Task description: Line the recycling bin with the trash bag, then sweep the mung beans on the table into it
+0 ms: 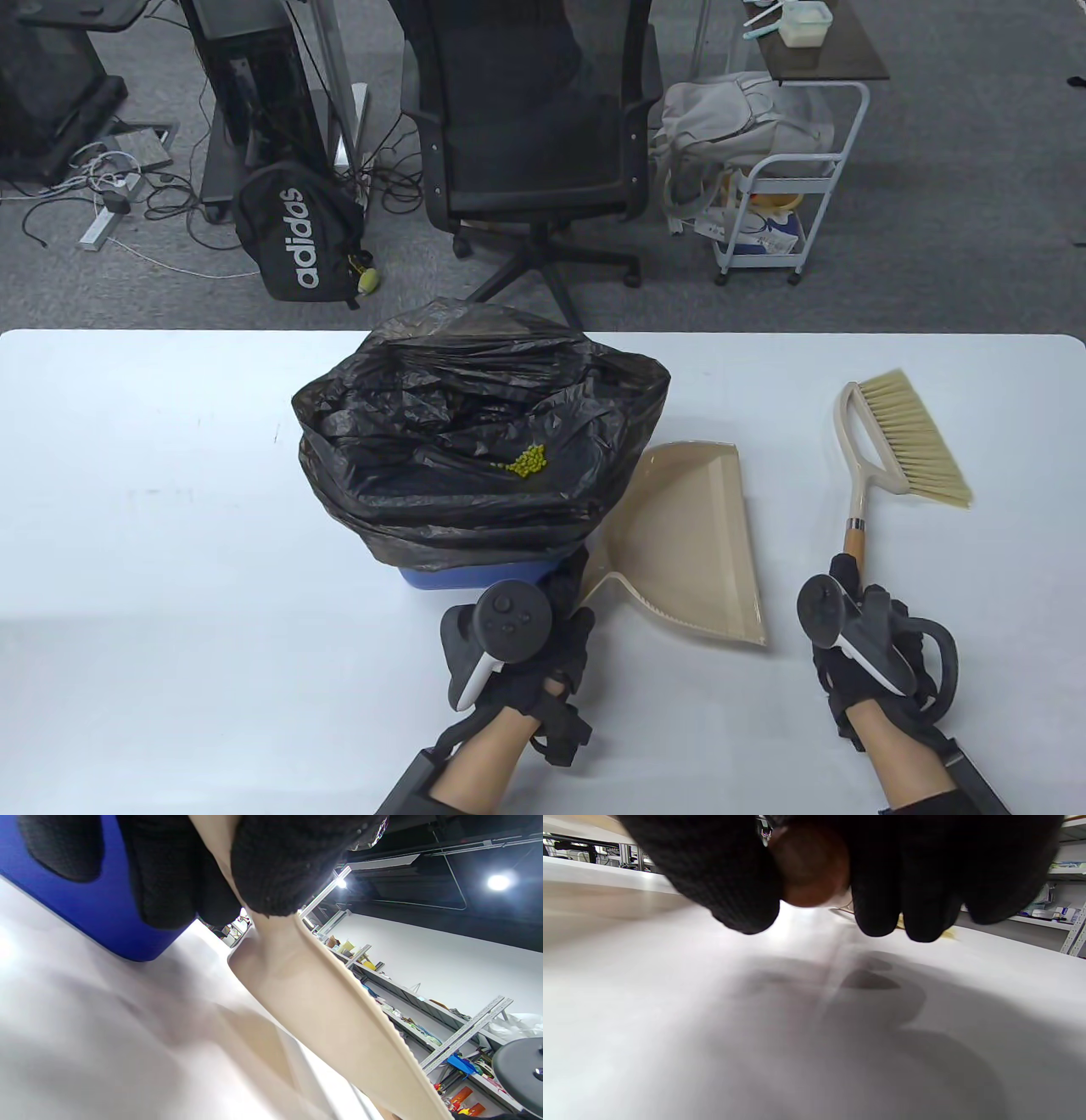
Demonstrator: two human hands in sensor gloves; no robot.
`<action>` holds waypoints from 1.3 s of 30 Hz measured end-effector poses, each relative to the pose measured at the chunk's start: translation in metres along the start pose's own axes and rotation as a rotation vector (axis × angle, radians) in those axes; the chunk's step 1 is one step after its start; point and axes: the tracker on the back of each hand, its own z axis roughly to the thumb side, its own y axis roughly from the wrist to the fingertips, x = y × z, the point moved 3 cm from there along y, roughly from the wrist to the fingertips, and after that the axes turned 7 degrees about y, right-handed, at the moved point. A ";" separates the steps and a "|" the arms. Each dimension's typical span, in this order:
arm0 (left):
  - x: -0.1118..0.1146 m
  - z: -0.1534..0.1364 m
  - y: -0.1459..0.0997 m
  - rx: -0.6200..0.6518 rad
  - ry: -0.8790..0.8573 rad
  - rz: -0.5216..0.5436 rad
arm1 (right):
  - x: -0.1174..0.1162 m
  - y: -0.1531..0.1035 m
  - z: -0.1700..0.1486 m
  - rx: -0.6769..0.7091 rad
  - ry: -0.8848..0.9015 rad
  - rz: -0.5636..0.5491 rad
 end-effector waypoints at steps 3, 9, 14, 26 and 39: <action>0.000 0.000 0.000 -0.005 0.005 -0.001 | -0.003 0.002 0.000 -0.003 -0.005 0.026; 0.001 0.000 -0.001 -0.012 0.008 -0.001 | -0.010 0.003 0.003 0.007 -0.032 0.058; 0.002 0.000 -0.002 -0.016 0.010 -0.001 | -0.011 0.003 0.002 0.006 -0.025 0.078; 0.011 0.007 -0.006 -0.029 0.034 -0.033 | 0.038 -0.013 -0.003 0.081 0.133 -0.177; 0.032 0.050 0.011 -0.061 0.135 -0.044 | 0.074 -0.033 -0.025 0.119 0.351 -0.279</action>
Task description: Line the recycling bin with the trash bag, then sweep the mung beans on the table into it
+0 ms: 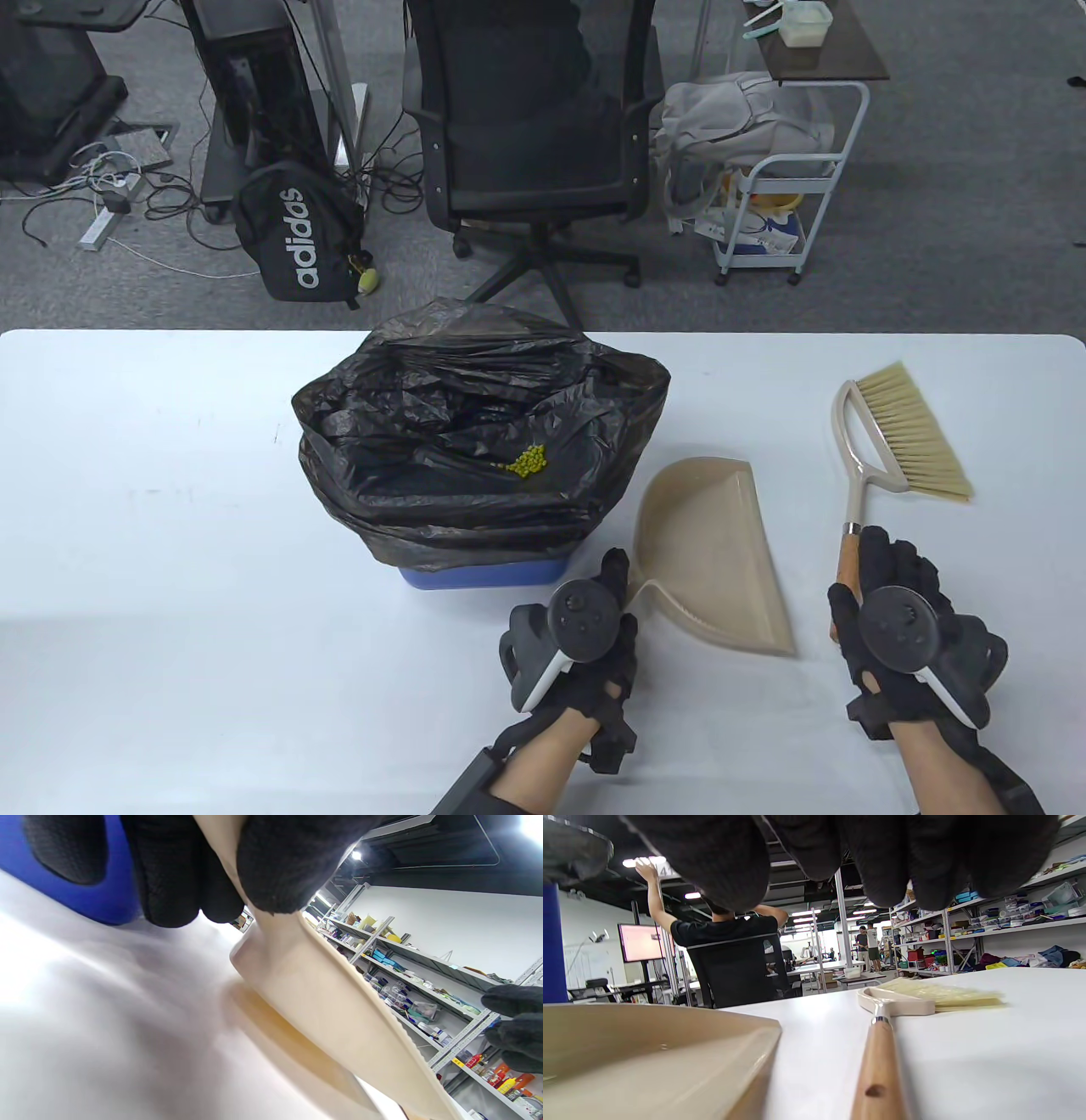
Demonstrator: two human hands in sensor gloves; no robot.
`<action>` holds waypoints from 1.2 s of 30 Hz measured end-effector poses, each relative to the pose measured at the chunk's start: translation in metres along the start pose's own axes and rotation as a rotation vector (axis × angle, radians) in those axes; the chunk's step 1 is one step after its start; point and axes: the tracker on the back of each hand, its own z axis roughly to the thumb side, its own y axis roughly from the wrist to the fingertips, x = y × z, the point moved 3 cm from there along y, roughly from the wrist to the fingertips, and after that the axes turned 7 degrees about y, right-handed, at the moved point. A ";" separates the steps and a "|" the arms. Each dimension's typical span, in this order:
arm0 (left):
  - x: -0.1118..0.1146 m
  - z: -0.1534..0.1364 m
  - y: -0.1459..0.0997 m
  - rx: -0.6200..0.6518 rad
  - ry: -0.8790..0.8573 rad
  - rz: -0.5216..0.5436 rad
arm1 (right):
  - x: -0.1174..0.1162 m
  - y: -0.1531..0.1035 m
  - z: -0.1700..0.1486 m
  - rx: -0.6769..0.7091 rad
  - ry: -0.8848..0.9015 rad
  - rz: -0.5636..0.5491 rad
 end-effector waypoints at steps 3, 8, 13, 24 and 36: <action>0.002 0.016 0.009 -0.009 0.028 0.013 | 0.006 -0.002 -0.003 0.001 0.032 -0.012; 0.009 0.037 0.028 -0.034 0.044 0.037 | 0.014 -0.004 -0.007 -0.002 0.077 -0.027; 0.013 0.052 0.047 -0.051 0.077 0.053 | 0.019 -0.005 -0.011 -0.005 0.112 -0.035; 0.038 0.056 0.070 -0.063 0.202 0.029 | 0.021 -0.005 -0.012 0.001 0.143 -0.031; 0.049 0.054 0.072 0.010 0.262 0.012 | 0.019 -0.005 -0.011 0.003 0.137 -0.021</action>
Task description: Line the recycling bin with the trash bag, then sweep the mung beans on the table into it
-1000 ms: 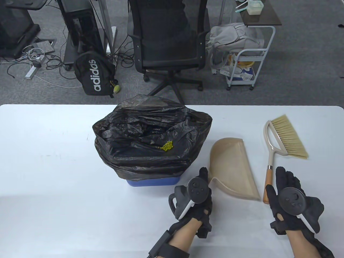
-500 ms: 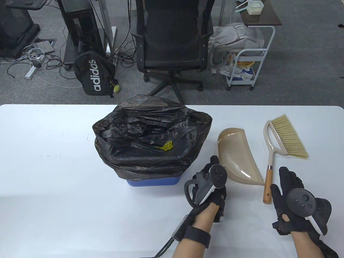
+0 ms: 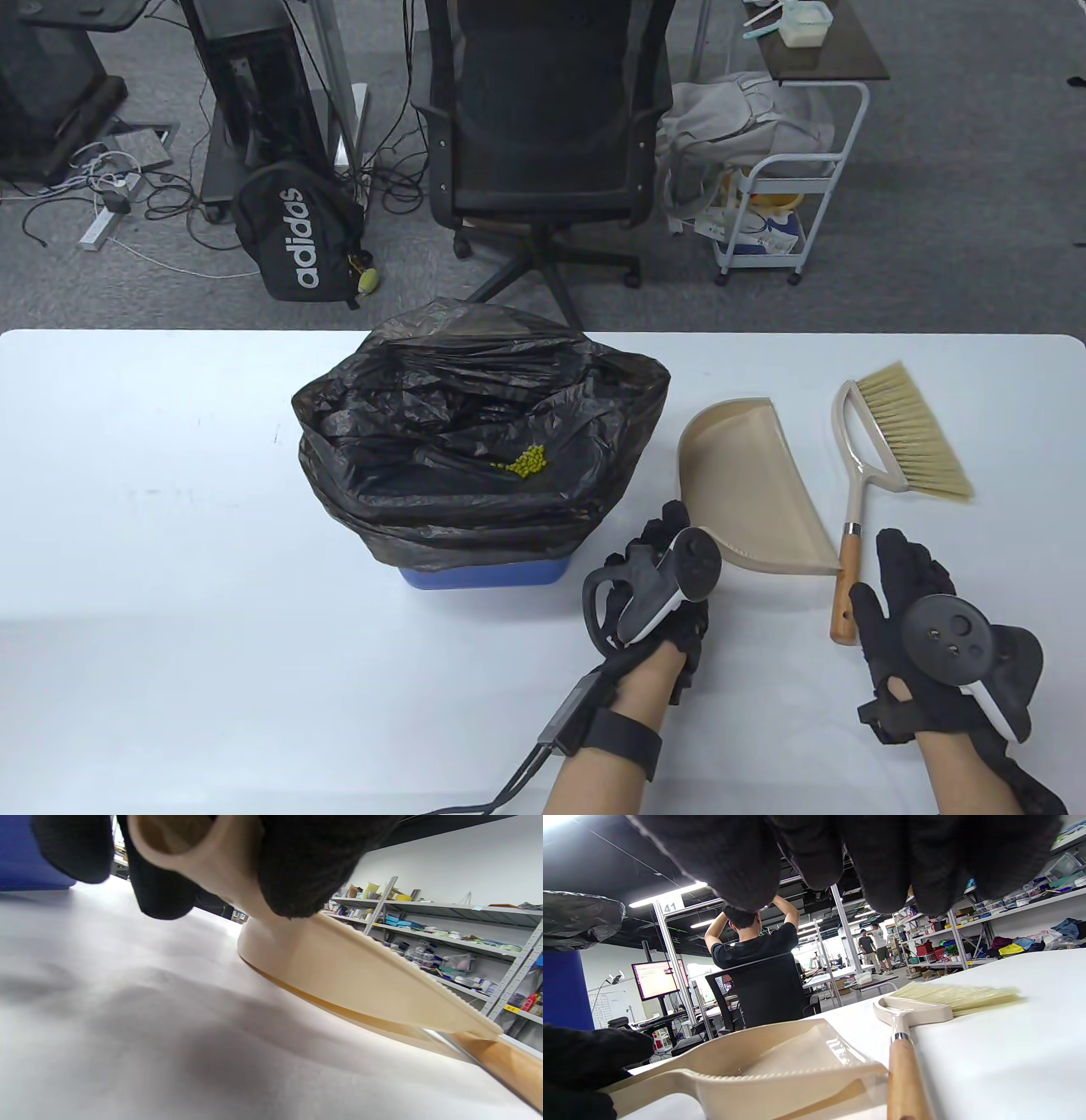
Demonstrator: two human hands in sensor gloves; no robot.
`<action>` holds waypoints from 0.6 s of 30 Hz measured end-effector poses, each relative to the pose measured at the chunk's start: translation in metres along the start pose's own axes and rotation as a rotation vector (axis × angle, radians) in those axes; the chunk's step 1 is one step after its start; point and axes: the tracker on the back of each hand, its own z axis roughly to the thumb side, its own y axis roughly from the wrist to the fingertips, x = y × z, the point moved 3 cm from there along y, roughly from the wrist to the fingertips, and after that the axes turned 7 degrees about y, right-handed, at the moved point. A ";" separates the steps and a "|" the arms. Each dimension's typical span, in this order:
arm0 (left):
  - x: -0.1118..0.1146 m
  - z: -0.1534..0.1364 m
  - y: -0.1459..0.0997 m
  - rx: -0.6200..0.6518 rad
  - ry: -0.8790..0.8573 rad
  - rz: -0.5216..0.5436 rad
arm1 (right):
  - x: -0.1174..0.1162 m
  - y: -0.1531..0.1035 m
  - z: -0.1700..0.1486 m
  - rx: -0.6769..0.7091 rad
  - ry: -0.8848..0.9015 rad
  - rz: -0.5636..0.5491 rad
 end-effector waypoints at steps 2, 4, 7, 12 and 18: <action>-0.004 0.001 -0.002 0.026 -0.003 0.007 | 0.000 0.000 0.000 -0.001 -0.001 -0.001; -0.010 0.004 -0.005 0.067 0.000 0.024 | 0.000 0.000 0.000 -0.002 -0.001 0.000; -0.016 0.008 -0.012 0.138 -0.004 0.007 | 0.000 0.000 0.000 -0.002 -0.001 0.000; -0.029 0.011 -0.033 0.266 0.035 -0.026 | 0.000 0.000 0.000 -0.002 -0.003 -0.002; -0.045 0.009 -0.064 0.399 0.133 0.010 | -0.001 -0.001 0.002 0.004 -0.012 0.001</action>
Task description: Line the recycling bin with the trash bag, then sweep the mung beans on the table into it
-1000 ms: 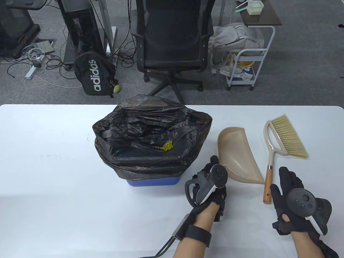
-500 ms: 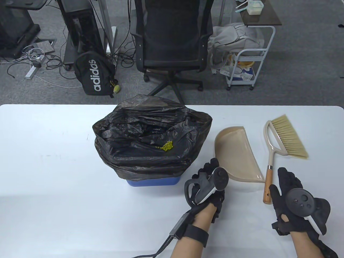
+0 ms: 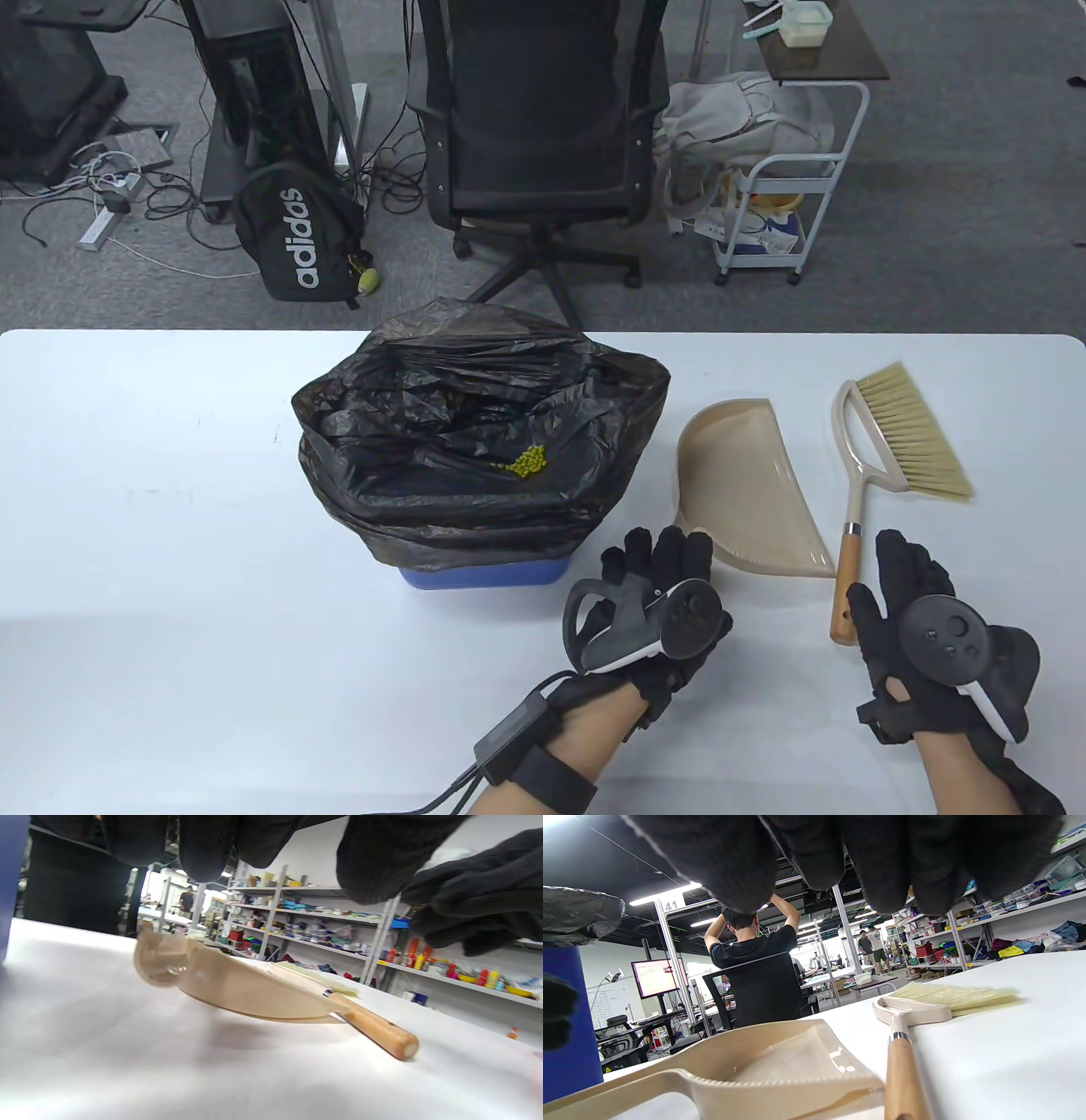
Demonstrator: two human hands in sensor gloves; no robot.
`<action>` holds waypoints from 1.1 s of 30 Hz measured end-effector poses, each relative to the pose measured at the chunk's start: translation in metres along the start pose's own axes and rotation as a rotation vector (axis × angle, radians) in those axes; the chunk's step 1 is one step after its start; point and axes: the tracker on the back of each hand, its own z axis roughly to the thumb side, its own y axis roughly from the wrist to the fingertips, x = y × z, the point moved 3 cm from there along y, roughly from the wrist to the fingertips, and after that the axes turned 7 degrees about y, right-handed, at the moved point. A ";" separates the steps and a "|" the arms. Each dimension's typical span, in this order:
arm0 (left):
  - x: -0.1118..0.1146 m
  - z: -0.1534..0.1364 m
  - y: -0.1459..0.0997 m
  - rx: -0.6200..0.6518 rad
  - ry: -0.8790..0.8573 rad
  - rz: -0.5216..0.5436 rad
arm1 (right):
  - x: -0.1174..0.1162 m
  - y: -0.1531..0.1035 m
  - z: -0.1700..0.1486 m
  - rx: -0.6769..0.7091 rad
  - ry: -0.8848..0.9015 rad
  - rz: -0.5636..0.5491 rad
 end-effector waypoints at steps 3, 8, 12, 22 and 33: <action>-0.005 0.001 -0.014 0.054 0.026 0.021 | -0.001 0.000 0.002 0.006 -0.004 0.002; -0.013 -0.003 -0.031 0.113 0.023 0.061 | -0.002 -0.002 0.005 0.022 -0.011 -0.003; -0.017 -0.008 -0.041 0.140 0.012 0.111 | -0.001 -0.005 0.013 0.068 -0.012 -0.038; -0.017 -0.025 -0.057 0.146 0.025 0.155 | -0.007 -0.009 0.024 0.133 -0.025 -0.074; -0.021 -0.027 -0.065 0.153 0.026 0.203 | -0.011 -0.011 0.029 0.175 -0.008 -0.056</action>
